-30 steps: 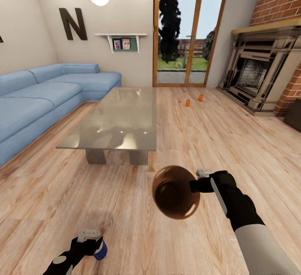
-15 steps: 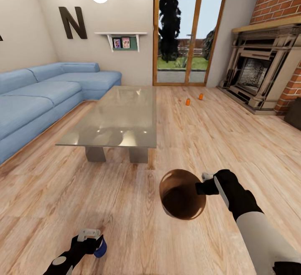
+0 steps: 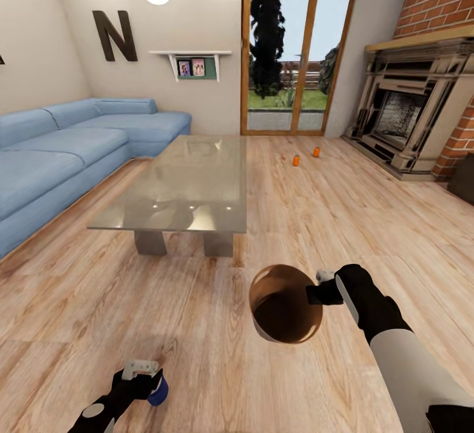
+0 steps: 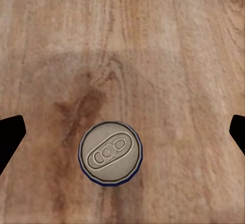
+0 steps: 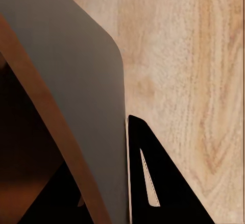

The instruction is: Put the three can of soda from the living room inside the tash can in the kitchen.

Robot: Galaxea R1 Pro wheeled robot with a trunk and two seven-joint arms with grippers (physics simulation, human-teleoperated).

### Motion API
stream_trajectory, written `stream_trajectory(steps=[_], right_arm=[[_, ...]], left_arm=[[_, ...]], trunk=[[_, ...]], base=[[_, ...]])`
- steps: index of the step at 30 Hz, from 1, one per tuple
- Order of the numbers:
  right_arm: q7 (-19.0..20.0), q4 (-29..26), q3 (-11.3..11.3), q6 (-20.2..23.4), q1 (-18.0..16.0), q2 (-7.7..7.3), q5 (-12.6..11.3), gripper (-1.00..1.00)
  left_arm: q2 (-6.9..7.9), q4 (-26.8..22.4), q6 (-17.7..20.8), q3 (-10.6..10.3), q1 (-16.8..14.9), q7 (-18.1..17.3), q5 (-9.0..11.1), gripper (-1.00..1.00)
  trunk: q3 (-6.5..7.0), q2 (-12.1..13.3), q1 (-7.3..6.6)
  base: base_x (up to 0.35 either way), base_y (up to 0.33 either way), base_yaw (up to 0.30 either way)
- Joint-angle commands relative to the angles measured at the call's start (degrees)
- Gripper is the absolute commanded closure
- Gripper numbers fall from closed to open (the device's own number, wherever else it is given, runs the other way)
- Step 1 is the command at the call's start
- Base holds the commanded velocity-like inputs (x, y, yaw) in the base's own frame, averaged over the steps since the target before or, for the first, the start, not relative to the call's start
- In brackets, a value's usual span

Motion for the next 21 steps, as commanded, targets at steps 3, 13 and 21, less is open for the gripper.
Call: stream_trajectory(steps=[3, 13, 21], right_arm=[[0.18, 0.05, 0.01, 0.13, -0.04, 0.01, -1.24, 1.00], [0.21, 0.06, 0.27, 0.13, 0.02, -0.36, -1.24, 1.00], [0.21, 0.01, 0.35, 0.13, 0.03, -0.17, -1.24, 1.00]], left_arm=[[0.00, 0.00, 0.04, 0.00, 0.01, -0.04, 0.00, -1.00], [0.00, -0.03, -0.14, 0.00, 0.03, -0.01, 0.13, -1.00], [0.00, -0.18, -0.16, 0.00, 0.02, -0.01, 0.14, -1.00]], trunk=[[0.01, 0.00, 0.00], [0.01, 0.00, 0.00], [0.01, 0.00, 0.00]], base=[[0.077, 0.002, 0.000], [0.041, 0.012, 0.000], [0.002, 0.001, 0.000]])
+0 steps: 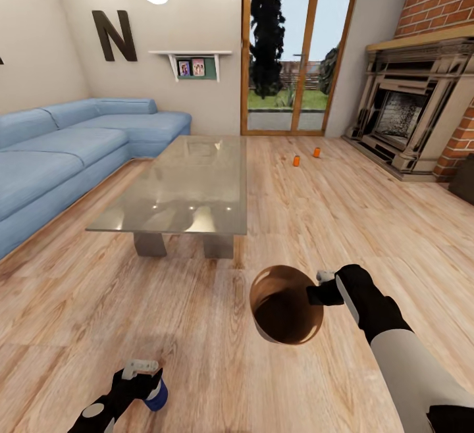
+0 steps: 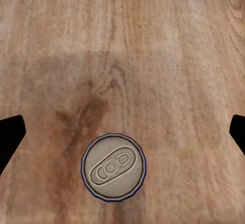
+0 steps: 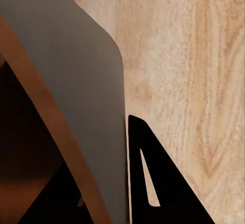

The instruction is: Put the three can of soda from the living room inside the tash can in the kitchen.

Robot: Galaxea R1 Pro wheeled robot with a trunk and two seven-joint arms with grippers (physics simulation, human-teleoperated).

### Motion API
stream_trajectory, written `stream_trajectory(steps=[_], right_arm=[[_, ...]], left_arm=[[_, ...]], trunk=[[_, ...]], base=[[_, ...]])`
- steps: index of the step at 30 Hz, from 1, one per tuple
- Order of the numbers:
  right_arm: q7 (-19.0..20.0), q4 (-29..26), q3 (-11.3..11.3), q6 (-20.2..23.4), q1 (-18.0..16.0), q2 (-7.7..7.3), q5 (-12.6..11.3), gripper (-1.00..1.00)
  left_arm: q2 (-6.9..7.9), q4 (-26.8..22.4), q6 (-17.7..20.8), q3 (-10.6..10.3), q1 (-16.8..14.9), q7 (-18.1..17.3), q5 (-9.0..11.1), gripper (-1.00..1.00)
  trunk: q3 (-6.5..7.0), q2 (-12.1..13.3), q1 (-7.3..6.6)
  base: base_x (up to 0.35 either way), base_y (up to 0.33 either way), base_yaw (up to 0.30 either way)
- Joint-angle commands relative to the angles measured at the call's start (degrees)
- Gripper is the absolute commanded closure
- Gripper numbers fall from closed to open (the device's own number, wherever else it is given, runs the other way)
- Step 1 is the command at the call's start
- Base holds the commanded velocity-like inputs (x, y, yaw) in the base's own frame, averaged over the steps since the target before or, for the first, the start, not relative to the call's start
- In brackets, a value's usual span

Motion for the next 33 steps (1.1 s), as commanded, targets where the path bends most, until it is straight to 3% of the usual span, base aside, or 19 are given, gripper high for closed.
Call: stream_trajectory(steps=[1, 9, 23, 33], right_arm=[[0.18, -0.04, -0.01, 0.19, -0.02, 0.07, -1.69, 1.00], [0.19, -0.18, -0.15, 0.19, -0.02, 0.10, -1.77, 1.00], [0.19, -0.28, 0.12, 0.19, -0.02, 0.22, -1.78, 1.00], [0.17, -0.29, 0.10, 0.19, -0.02, -0.07, -1.71, 1.00]], left_arm=[[0.00, 0.01, -0.01, 0.00, 0.01, 0.02, 0.00, -1.00], [0.00, 0.16, 0.01, 0.00, 0.01, 0.05, -0.08, -1.00], [0.00, 0.11, 0.01, 0.00, 0.01, 0.26, -0.03, -1.00], [0.00, 0.00, -0.03, 0.00, 0.01, 0.27, 0.02, -1.00]], trunk=[[0.01, 0.00, -0.01], [-1.07, -2.41, 1.31], [-4.17, -2.60, 1.67], [-4.17, -2.60, 1.67]], base=[[0.000, 0.000, 0.000], [0.000, 0.000, 0.000], [0.000, 0.000, 0.000], [0.031, 0.000, 0.000]])
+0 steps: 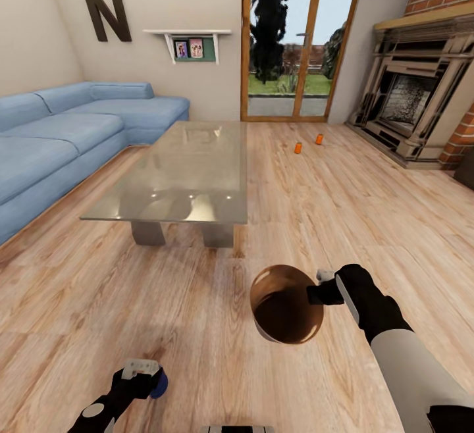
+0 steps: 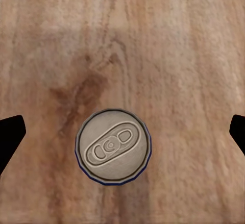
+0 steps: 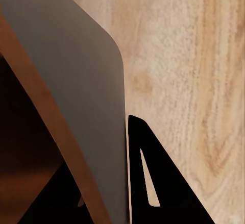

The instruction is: Put the three can of soda from the living room inside the tash can in the kitchen.

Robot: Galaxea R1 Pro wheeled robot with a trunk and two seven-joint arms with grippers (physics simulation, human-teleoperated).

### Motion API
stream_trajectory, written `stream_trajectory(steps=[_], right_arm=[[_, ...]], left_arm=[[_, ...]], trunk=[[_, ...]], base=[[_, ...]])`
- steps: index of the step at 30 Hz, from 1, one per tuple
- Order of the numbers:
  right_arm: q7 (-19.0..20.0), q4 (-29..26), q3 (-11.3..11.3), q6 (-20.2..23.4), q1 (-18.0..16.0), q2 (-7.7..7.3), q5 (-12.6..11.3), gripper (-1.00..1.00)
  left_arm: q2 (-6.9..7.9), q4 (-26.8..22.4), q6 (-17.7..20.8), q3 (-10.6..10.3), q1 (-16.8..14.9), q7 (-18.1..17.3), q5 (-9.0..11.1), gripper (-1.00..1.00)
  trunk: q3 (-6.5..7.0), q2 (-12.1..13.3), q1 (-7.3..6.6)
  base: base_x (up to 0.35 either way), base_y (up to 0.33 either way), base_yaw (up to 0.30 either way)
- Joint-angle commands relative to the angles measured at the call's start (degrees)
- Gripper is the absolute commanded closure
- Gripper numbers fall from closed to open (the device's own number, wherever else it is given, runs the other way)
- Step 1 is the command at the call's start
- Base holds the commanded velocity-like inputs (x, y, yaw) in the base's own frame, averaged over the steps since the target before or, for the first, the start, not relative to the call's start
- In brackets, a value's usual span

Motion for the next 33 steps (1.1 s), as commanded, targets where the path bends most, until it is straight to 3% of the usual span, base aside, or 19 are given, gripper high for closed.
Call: stream_trajectory(steps=[1, 13, 25, 33], right_arm=[[0.19, -0.01, -0.04, 0.18, -0.02, 0.01, -1.57, 1.00], [0.22, -0.01, 0.03, 0.18, -0.02, -0.01, -1.42, 1.00], [0.20, -0.01, -0.03, 0.18, 0.00, -0.13, -1.42, 1.00], [0.17, -0.01, -0.15, 0.18, 0.09, -0.19, -1.33, 1.00]], left_arm=[[0.00, 0.00, -0.01, 0.00, 0.00, 0.00, 0.01, -1.00], [0.00, -0.08, -0.03, 0.00, 0.00, 0.00, 0.04, -1.00], [0.00, -0.13, -0.01, 0.00, -0.01, 0.03, 0.01, -1.00], [0.00, -0.38, 0.02, -0.03, -0.02, -0.05, 0.04, -1.00]], trunk=[[0.00, 0.00, 0.00], [0.00, 0.00, 0.00], [-2.65, -0.16, 0.31], [-2.65, -0.16, 0.31]], base=[[0.061, 0.000, 0.000], [0.015, 0.000, 0.000], [0.000, 0.000, 0.000], [0.010, 0.004, 0.000]])
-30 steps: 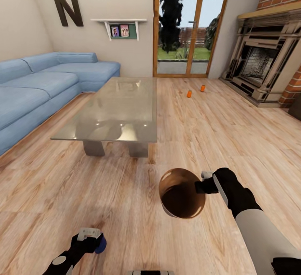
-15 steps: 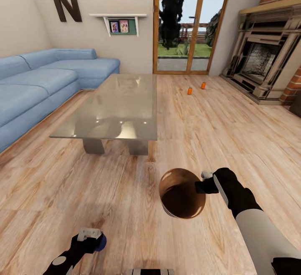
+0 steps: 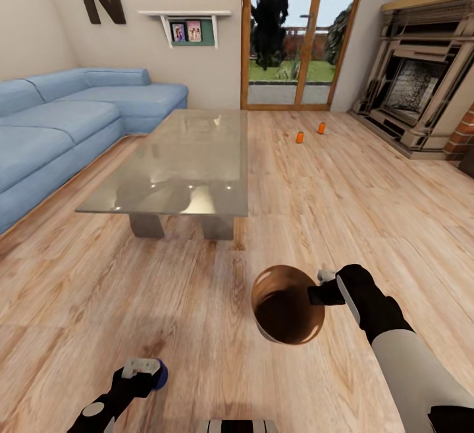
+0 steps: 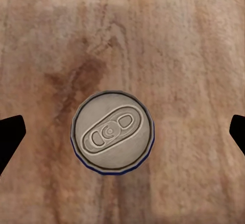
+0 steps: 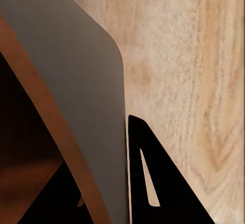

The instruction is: Put the three can of soda from the living room inside the tash can in the kitchen.

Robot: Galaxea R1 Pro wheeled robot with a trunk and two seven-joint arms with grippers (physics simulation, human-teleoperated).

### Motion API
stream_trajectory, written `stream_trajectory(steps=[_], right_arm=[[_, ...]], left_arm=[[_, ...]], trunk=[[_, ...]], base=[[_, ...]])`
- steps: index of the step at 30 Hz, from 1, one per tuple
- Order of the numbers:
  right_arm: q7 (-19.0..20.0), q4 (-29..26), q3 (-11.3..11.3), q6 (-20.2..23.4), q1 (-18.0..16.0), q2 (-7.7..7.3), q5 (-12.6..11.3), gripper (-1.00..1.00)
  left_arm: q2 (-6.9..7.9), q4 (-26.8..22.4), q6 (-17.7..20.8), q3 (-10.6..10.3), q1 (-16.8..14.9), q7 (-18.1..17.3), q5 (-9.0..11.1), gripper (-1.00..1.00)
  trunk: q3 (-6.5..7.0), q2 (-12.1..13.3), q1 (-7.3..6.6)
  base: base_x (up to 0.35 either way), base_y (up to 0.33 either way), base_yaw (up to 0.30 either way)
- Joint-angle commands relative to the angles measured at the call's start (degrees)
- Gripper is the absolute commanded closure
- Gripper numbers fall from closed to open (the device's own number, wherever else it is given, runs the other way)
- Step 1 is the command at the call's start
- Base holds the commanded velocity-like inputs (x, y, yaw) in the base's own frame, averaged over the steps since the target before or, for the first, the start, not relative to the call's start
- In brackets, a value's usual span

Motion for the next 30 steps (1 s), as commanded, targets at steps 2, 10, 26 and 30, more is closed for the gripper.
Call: stream_trajectory(steps=[2, 10, 26, 30], right_arm=[[0.19, -0.02, -0.05, 0.17, 0.01, 0.01, -1.48, 1.00], [0.19, -0.02, -0.07, 0.17, 0.05, 0.01, -1.40, 1.00], [0.17, -0.02, -0.25, 0.17, 0.05, 0.01, -1.44, 1.00], [0.16, -0.11, -0.43, 0.17, 0.03, 0.01, -1.52, 1.00]], left_arm=[[0.00, -0.06, 0.01, -0.03, 0.01, -0.02, 0.00, -1.00], [0.00, -0.13, -0.06, -0.05, 0.00, -0.04, 0.08, -1.00], [0.00, -0.13, 0.01, -0.06, -0.01, -0.04, 0.08, -1.00], [0.00, -0.12, 0.02, -0.06, -0.02, -0.06, 0.08, -1.00]], trunk=[[0.01, 0.00, -0.01], [0.01, 0.00, -0.01], [0.01, 0.00, -0.01], [0.01, 0.00, -0.01]], base=[[0.142, 0.061, 0.000], [0.145, 0.044, 0.000], [0.007, 0.001, 0.000], [0.000, 0.000, 0.000]])
